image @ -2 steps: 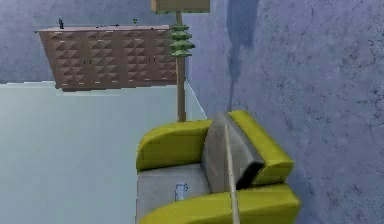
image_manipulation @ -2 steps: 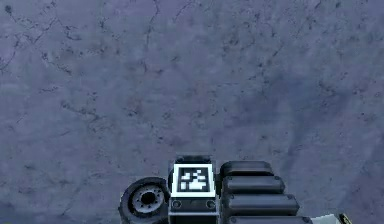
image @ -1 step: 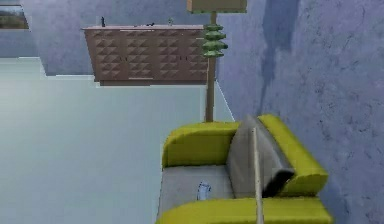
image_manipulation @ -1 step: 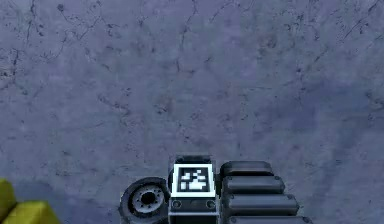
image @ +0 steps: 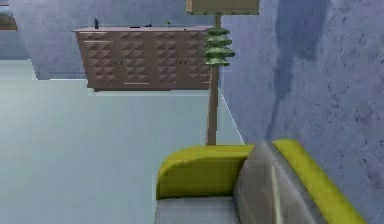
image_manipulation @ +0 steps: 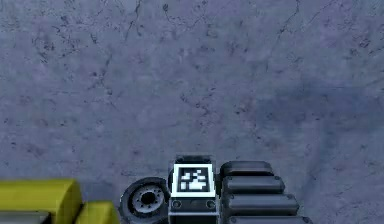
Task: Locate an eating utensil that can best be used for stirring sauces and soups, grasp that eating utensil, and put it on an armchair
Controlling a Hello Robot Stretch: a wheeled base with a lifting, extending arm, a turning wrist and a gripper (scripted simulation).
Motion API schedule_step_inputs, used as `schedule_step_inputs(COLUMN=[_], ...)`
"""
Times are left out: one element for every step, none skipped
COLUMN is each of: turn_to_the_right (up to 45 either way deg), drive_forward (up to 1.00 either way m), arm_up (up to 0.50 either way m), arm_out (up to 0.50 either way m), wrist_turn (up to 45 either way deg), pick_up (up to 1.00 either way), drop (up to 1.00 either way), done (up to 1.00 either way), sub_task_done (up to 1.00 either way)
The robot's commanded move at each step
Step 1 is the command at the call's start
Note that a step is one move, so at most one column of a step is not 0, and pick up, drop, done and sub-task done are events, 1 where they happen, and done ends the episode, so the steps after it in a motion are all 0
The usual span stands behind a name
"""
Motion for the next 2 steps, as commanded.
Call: schedule_step_inputs(turn_to_the_right=[-45.0, -45.0], drive_forward=[0.0, 0.0], arm_up=[0.0, 0.0], arm_out=[0.0, 0.0], wrist_turn=[0.0, 0.0], pick_up=[0.0, 0.0], drop=[0.0, 0.0], done=[0.0, 0.0], sub_task_done=[0.0, 0.0])
